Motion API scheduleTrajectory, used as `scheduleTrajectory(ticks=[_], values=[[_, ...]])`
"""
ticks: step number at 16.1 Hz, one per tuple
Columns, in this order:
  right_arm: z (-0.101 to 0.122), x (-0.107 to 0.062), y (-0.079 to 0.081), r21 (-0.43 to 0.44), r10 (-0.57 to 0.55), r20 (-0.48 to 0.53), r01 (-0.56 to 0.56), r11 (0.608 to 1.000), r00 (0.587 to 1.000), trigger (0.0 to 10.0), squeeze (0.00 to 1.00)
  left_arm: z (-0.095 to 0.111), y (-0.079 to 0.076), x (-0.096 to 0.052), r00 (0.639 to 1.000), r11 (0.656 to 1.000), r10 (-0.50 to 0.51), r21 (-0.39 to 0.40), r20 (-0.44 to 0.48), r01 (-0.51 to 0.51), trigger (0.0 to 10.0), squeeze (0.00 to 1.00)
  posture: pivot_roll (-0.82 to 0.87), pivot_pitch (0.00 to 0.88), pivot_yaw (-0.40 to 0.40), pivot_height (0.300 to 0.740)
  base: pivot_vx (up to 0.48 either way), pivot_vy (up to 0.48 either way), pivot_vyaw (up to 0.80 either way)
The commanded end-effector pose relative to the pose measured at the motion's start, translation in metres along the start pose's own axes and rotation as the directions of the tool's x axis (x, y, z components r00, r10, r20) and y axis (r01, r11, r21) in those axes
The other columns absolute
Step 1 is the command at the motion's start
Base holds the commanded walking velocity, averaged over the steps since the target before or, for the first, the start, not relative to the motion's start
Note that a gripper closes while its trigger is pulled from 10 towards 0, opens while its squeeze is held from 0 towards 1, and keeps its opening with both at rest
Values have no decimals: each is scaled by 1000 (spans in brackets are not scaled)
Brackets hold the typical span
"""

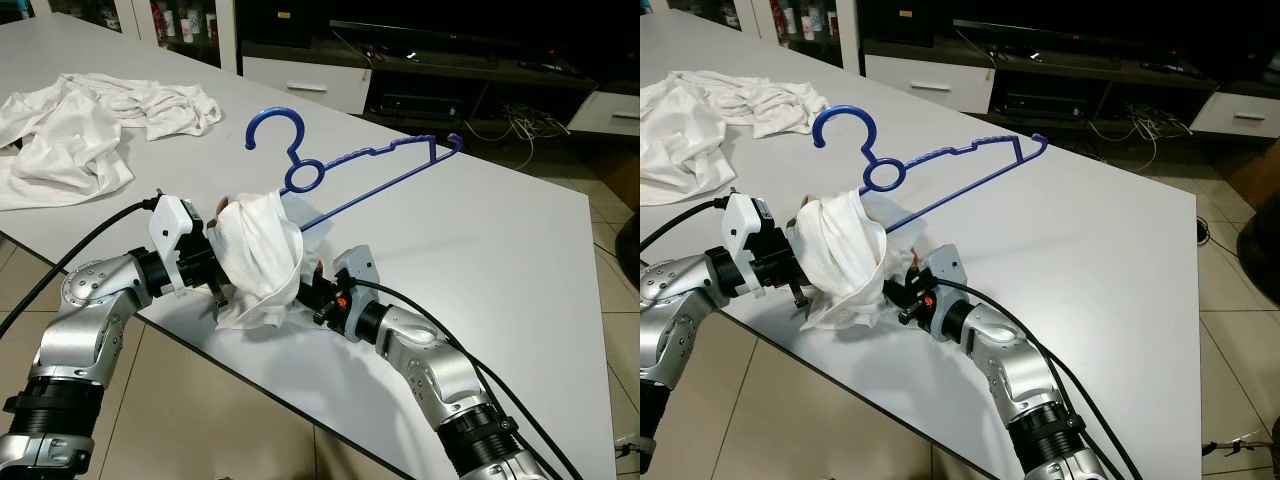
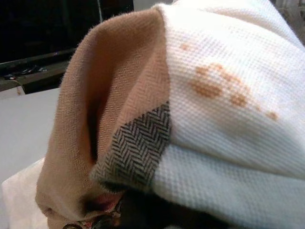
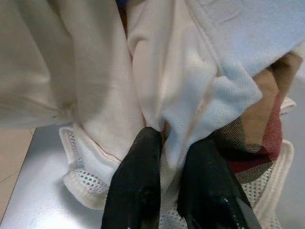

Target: Hang hanger

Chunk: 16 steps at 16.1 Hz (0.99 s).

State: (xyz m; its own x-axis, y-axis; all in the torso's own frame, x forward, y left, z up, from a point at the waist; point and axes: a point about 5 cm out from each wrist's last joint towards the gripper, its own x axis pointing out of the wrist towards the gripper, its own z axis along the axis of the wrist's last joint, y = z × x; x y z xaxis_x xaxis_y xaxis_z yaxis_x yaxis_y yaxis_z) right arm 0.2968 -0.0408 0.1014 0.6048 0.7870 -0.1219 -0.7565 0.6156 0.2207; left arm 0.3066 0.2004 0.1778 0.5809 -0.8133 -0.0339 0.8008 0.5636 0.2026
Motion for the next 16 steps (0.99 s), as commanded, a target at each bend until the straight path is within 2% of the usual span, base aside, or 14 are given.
scheduleTrajectory(ticks=[1, 5, 10, 13, 16], values=[[2, -3, -5, 24, -37, 14, 36, 999, 999, 0, 0, 9, 1, 4, 1000, 999, -4, 37, 25, 3, 0, 0, 50, 55, -79, 740, 0, 0, 0], [3, -3, -4, 53, -47, 20, 46, 998, 999, 0, 0, 9, 2, 4, 1000, 999, 6, 41, 28, -7, 0, 0, 47, 53, -80, 740, 0, 0, 0], [3, -10, -17, 34, -114, 13, 114, 993, 993, 0, 0, 9, 4, 5, 999, 998, 27, 48, 30, -28, 0, 0, 46, 48, -84, 740, 0, 0, 0], [8, -19, -39, 24, -251, 21, 251, 968, 968, 0, 0, 10, 9, 3, 997, 995, 78, 59, 29, -79, 0, 0, 46, 47, -86, 740, 0, 0, 0], [19, -28, -63, 4, -414, 55, 415, 910, 909, 0, 0, 13, 15, 3, 991, 988, 130, 74, 41, -133, 0, 0, 47, 49, -85, 740, 0, 0, 0]])
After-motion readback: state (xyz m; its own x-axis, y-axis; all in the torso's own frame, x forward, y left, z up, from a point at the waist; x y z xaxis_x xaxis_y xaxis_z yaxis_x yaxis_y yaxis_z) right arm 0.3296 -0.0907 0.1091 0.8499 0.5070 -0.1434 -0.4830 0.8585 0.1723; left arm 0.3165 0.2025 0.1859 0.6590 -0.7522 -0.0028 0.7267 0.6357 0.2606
